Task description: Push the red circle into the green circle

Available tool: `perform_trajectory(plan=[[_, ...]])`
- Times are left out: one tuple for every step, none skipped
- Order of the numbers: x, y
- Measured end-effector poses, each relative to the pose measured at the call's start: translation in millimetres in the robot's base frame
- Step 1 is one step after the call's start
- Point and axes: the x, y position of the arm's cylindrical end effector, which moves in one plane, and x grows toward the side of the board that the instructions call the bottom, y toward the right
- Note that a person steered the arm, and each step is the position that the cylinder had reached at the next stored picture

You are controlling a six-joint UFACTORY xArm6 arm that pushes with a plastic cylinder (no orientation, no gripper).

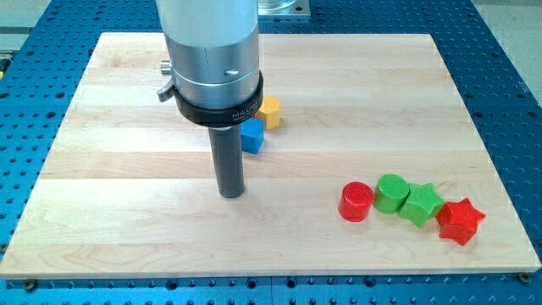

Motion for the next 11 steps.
perform_trajectory(plan=[[0.0, 0.0], [3.3, 0.6], [4.9, 0.6], [9.5, -0.1], [11.0, 22.8], [17.3, 81.9], [17.3, 92.4], [17.3, 92.0], [28.9, 95.5], [49.9, 138.6], [49.9, 144.6]])
